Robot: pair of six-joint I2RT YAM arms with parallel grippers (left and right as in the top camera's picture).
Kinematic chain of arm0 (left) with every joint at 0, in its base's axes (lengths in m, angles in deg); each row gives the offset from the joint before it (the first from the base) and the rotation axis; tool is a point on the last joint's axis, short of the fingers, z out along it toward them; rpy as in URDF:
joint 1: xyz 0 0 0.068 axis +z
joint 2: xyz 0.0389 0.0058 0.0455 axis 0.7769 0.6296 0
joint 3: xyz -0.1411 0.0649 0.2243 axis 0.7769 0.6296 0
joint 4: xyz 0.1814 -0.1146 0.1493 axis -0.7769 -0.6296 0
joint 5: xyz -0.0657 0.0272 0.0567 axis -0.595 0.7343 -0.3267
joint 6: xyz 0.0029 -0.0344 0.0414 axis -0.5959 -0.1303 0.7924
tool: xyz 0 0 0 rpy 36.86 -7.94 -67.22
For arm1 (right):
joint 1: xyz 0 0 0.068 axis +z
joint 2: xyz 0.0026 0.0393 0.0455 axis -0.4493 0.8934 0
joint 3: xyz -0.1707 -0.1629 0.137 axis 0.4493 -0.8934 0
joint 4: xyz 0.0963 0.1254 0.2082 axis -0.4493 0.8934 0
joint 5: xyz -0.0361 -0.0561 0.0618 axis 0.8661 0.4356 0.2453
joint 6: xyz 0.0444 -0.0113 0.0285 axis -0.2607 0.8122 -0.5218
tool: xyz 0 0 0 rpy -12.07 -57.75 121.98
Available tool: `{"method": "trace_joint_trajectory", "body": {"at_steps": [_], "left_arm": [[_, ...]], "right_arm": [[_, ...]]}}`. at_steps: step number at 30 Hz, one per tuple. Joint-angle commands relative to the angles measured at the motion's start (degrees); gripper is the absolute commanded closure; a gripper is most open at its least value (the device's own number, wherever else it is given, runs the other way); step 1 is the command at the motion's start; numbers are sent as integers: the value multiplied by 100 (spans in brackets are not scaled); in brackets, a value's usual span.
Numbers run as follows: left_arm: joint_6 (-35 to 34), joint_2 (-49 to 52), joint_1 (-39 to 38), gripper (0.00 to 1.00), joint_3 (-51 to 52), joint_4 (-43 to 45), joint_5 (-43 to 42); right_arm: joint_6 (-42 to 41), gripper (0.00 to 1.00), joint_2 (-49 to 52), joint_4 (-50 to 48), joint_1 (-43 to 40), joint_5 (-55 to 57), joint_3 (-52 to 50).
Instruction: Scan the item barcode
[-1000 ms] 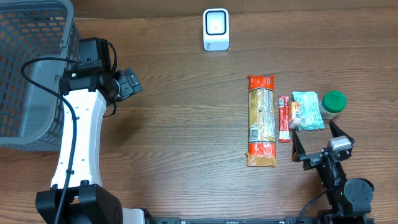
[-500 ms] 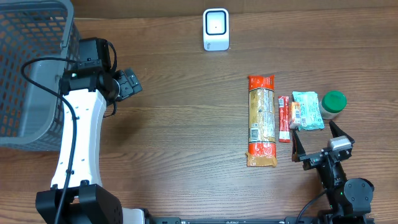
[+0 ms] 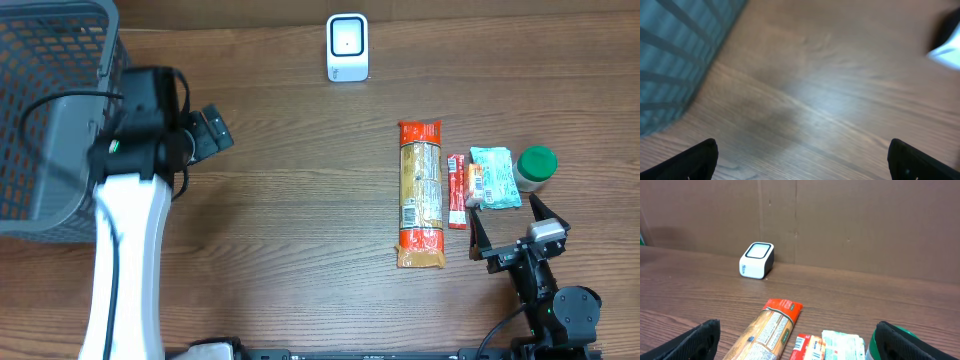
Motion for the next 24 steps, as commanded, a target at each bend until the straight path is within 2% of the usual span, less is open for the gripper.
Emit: {"method": "trace_joint_trajectory", "body": {"at_steps": [1, 9, 18, 24], "left_arm": [[63, -940, -9, 0, -15, 0, 11], [66, -2562, -7, 0, -15, -9, 13], [63, -3174, -9, 0, 111, -70, 11], [66, -3810, -9, 0, 962, -66, 17]], "right_arm": [[9, 0, -61, -22, -26, -35, -61], [9, 0, -63, -24, -26, -35, -61], [9, 0, -61, -24, -26, -35, -61], [7, 0, -63, -24, -26, -35, -61]]}}
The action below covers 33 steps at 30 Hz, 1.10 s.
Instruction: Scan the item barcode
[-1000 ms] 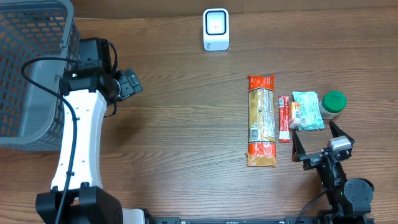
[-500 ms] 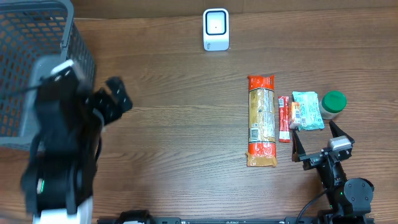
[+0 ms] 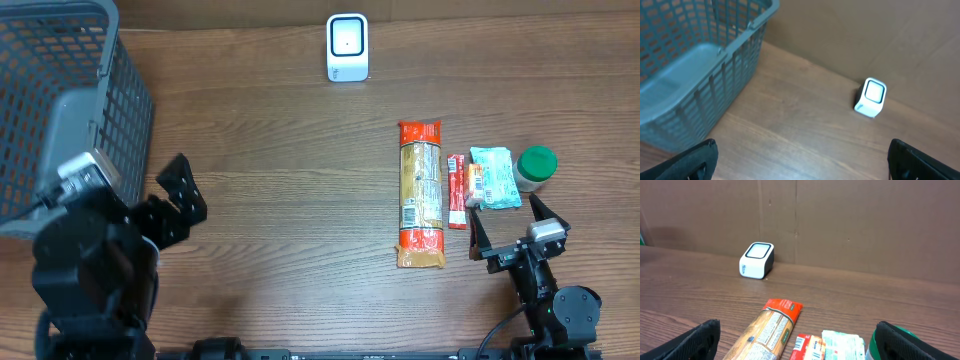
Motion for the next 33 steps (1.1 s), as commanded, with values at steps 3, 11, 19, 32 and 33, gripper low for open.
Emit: {"method": "trace_joint_trajectory", "body": {"at_steps": [3, 11, 19, 32, 33], "left_arm": [[63, -737, -2, 0, 1106, -24, 26], [37, -2011, -2, 0, 3077, 17, 26], [42, -3213, -2, 0, 4450, 1987, -282], [640, -4336, -4, 0, 6183, 6688, -1080], [640, -4332, -4, 0, 6282, 6848, -1078]], "right_arm": [[4, 0, -61, -24, -26, -28, -61], [4, 0, -63, -24, -26, -28, -61], [7, 0, -61, -24, -26, -28, -61], [4, 0, -61, -24, -26, -28, -61], [7, 0, -63, -24, -26, -28, -61]]}}
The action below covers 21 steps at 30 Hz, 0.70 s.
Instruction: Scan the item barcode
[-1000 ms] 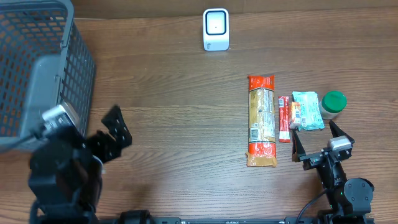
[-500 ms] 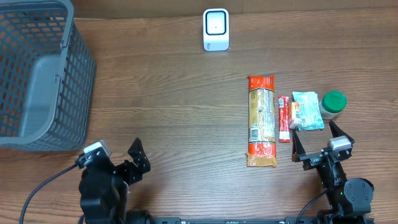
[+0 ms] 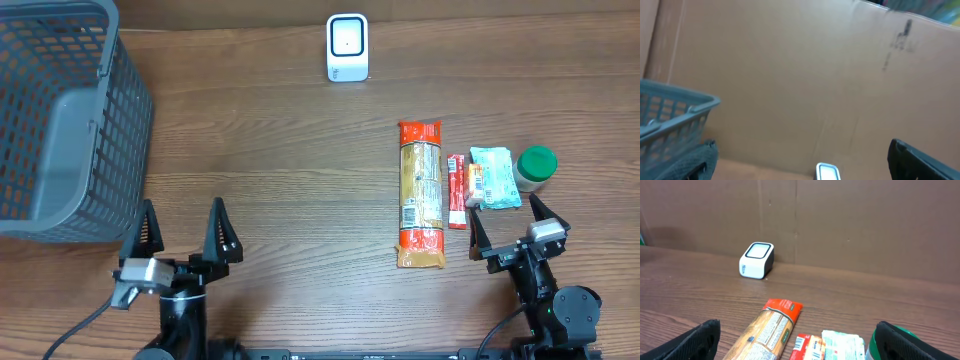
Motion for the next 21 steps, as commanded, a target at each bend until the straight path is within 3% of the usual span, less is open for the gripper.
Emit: {"method": "trace_joint_trajectory", "body": {"at_steps": [1, 7, 13, 21], "left_arm": [[166, -98, -4, 0, 446, 413, -144], [157, -98, -7, 0, 1172, 925, -144], [61, -98, -7, 0, 1681, 855, -146], [197, -98, -9, 0, 1718, -754, -103]], "right_arm": [[7, 0, -61, -31, -26, -33, -61], [4, 0, -61, -31, -26, -33, -61], [7, 0, -63, -31, -26, -33, -61], [4, 0, -63, -31, -26, -33, -61]]}}
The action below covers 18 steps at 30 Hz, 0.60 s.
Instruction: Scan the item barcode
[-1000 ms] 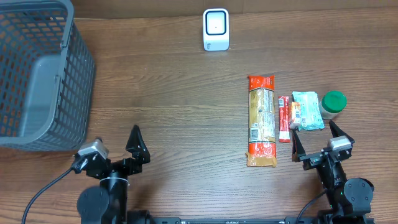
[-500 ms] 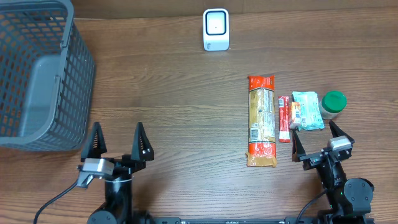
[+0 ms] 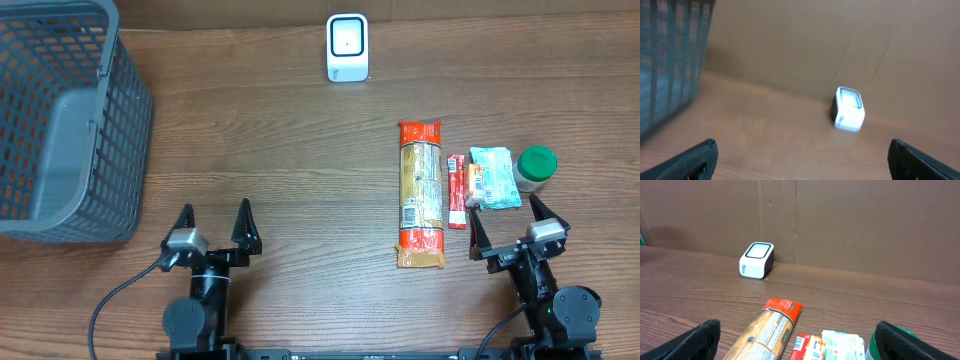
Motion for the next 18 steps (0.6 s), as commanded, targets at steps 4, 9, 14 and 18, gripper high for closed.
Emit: {"method": "trace_joint_trajectory", "body": {"at_steps": [4, 9, 14, 18], "left_arm": [[778, -68, -13, 0, 37, -579, -24], [1447, -68, -17, 0, 37, -584, -42], [1711, -68, -48, 0, 37, -579, -17], [1714, -68, -48, 0, 37, -579, 0]], "right_arm": [[7, 0, -61, -26, -26, -31, -61], [4, 0, -63, -24, -26, -31, -61], [4, 0, -63, -26, -26, -31, -61], [4, 0, -61, -26, -26, -31, -61]]}}
